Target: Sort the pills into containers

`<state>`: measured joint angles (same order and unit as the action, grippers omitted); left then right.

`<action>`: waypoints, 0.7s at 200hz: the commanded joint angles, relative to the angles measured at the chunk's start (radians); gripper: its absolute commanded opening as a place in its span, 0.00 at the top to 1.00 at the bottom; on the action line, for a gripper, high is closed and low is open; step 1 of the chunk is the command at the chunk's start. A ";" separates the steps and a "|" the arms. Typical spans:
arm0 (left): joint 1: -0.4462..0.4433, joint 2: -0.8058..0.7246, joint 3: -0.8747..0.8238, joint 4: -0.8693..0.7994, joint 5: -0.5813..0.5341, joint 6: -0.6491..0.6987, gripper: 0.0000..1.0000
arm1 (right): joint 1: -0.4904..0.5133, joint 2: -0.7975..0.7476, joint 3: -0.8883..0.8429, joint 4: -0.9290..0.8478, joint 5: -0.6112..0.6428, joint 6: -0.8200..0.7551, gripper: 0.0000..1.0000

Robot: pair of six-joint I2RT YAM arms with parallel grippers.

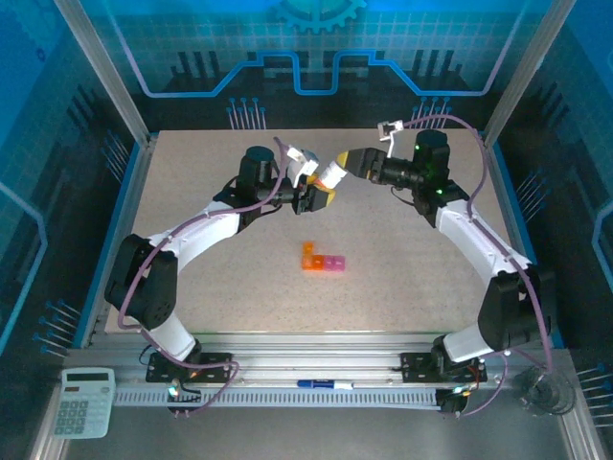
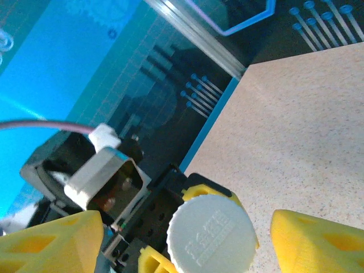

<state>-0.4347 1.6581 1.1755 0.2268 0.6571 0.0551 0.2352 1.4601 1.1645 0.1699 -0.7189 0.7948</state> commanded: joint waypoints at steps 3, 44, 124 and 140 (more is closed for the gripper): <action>-0.006 -0.012 0.011 -0.047 -0.044 0.083 1.00 | -0.005 -0.042 0.022 -0.127 0.153 0.094 0.22; -0.032 -0.010 0.014 -0.098 -0.112 0.168 1.00 | 0.034 -0.031 0.098 -0.363 0.301 0.124 0.21; -0.050 0.005 0.028 -0.107 -0.127 0.180 1.00 | 0.115 0.027 0.139 -0.426 0.335 0.089 0.22; -0.054 0.005 0.029 -0.107 -0.127 0.181 1.00 | 0.122 0.031 0.135 -0.417 0.331 0.088 0.25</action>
<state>-0.4778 1.6581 1.1755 0.1238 0.5346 0.2131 0.3401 1.4784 1.2762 -0.2283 -0.3996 0.8944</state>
